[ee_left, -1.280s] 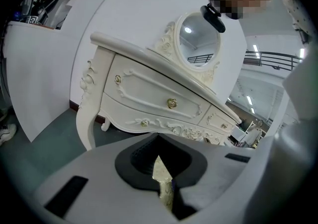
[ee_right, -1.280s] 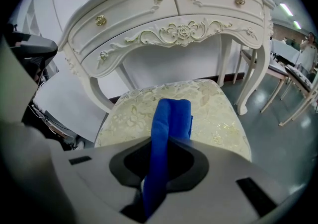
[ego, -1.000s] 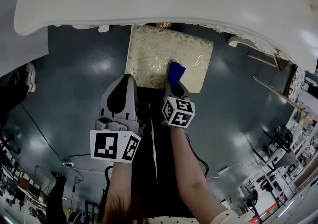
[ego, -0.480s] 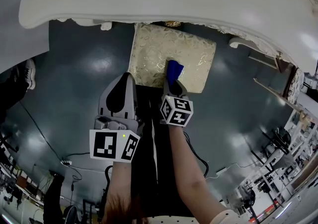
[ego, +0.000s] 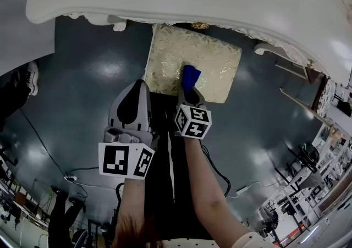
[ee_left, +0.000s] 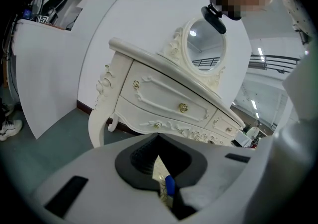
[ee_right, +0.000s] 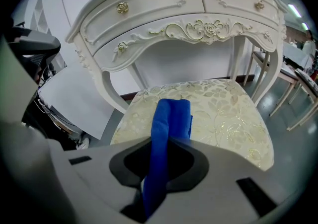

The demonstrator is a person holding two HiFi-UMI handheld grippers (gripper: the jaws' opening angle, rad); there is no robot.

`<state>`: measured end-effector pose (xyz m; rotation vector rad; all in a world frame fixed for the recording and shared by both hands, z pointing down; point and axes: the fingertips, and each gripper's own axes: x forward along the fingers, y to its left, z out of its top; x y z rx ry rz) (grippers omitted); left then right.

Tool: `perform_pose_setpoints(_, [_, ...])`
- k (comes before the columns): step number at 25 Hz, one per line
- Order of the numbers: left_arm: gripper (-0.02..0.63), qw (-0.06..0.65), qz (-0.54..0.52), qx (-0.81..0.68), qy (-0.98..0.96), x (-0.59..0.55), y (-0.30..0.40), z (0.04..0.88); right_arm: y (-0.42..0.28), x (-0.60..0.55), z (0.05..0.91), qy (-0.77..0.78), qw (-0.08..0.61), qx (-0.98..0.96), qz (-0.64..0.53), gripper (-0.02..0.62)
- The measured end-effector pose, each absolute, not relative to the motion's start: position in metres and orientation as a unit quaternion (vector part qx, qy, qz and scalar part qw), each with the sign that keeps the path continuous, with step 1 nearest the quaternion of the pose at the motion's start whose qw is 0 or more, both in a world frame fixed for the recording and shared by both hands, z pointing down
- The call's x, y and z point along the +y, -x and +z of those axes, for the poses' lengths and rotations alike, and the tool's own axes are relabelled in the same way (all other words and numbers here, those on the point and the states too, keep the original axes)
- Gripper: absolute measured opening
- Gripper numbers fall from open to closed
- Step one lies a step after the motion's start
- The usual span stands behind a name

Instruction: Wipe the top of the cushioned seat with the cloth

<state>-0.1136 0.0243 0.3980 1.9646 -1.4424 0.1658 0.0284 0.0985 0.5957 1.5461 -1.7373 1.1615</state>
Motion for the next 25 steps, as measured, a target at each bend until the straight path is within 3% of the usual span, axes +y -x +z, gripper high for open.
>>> perform_pose_setpoints(25, [-0.002, 0.345, 0.047, -0.595, -0.724, 0.038, 0.153, 0.399, 0.031, 0.092, 0.596, -0.526, 0.278, -0.682, 0.424, 0.061])
